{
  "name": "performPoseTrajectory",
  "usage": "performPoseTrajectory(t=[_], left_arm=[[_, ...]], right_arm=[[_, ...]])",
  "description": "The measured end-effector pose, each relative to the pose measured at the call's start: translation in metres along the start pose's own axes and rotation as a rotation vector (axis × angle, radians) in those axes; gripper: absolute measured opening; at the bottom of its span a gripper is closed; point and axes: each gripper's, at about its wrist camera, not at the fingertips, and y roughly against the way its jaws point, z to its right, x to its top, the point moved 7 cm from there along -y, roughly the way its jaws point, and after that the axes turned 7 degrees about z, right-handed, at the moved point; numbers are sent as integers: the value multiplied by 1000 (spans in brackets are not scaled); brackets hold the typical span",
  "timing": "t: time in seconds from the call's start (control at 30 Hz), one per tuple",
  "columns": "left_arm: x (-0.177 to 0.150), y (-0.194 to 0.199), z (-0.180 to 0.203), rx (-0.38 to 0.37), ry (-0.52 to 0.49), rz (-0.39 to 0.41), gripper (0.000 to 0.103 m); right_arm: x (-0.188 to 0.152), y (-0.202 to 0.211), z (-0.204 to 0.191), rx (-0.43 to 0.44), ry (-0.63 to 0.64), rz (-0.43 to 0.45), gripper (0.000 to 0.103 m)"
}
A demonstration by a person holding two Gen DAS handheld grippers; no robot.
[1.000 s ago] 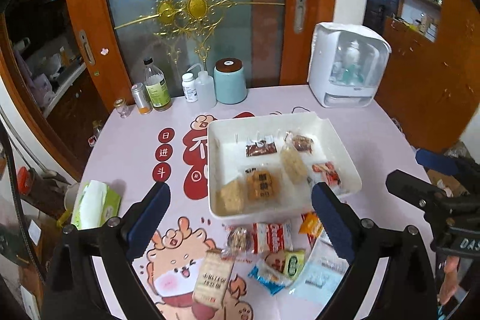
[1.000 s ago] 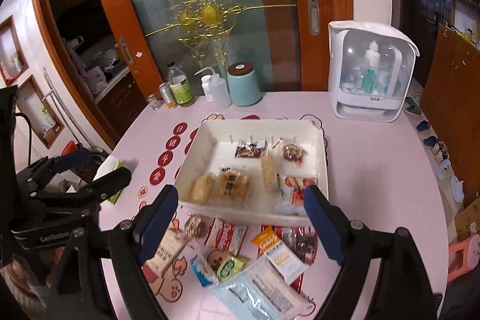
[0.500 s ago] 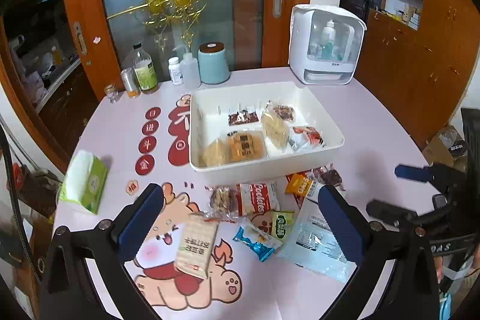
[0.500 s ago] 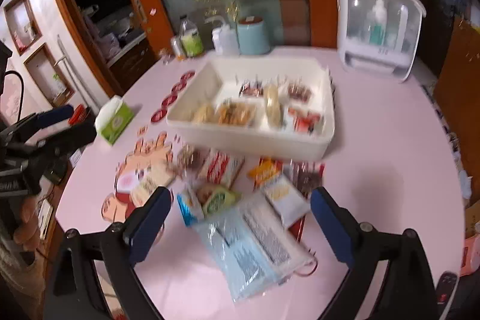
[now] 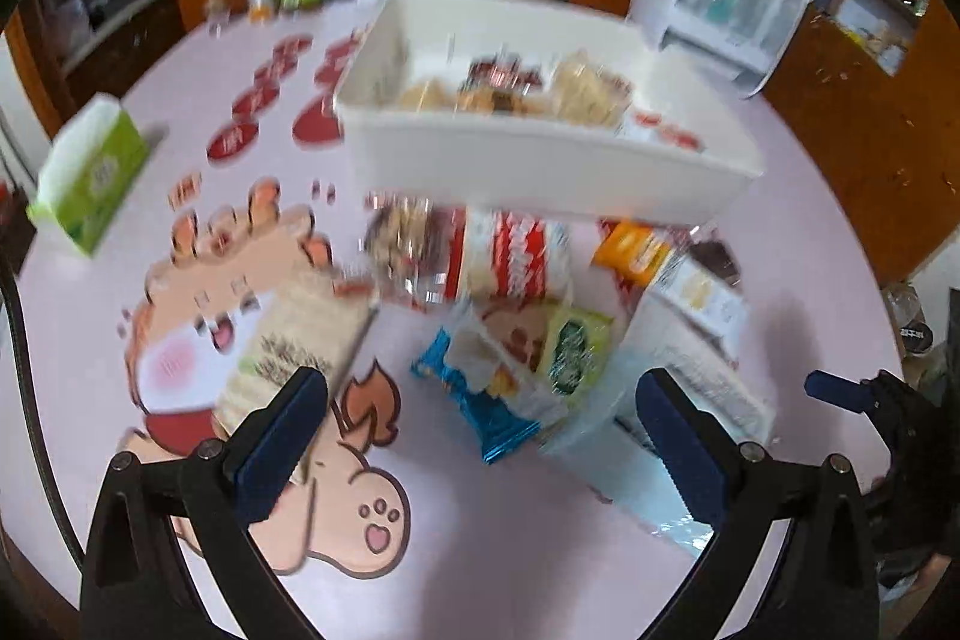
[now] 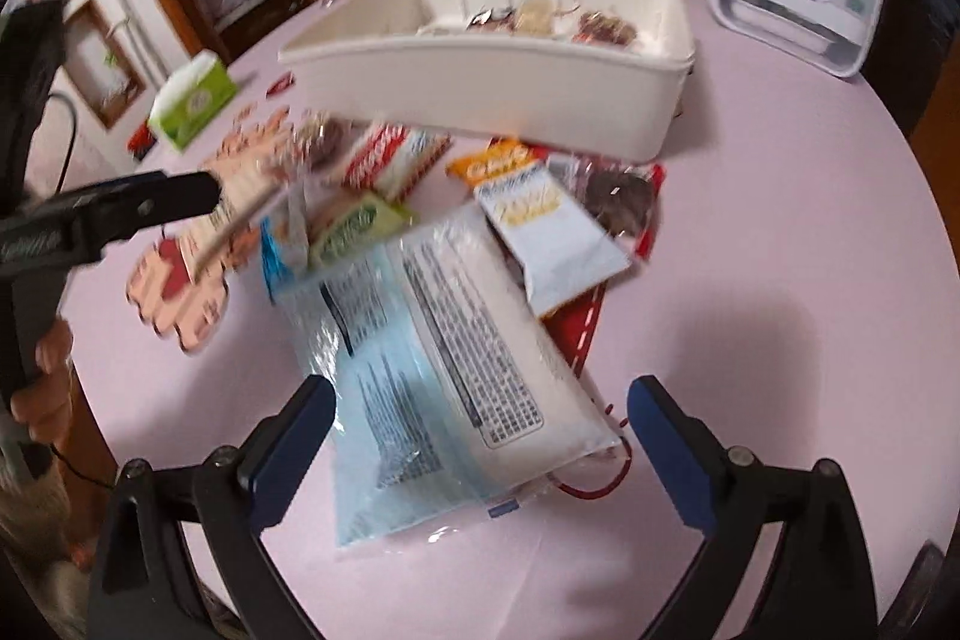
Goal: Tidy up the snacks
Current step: 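Grasp the large blue-and-white bag with the right gripper while the left grasps the blue-wrapped pastry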
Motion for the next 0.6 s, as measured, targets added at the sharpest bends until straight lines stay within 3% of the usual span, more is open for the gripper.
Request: performPoseTrajectory(t=[0.23, 0.43, 0.6], left_arm=[[-13, -41, -3, 61, 35, -72, 102], [-19, -69, -11, 122, 73, -118, 102], [-21, -76, -20, 124, 153, -127, 102]], right_arm=[[-12, -34, -5, 24, 78, -44, 102], [-12, -45, -12, 59, 133, -22, 103], [-13, -44, -12, 53, 131, -13, 103]])
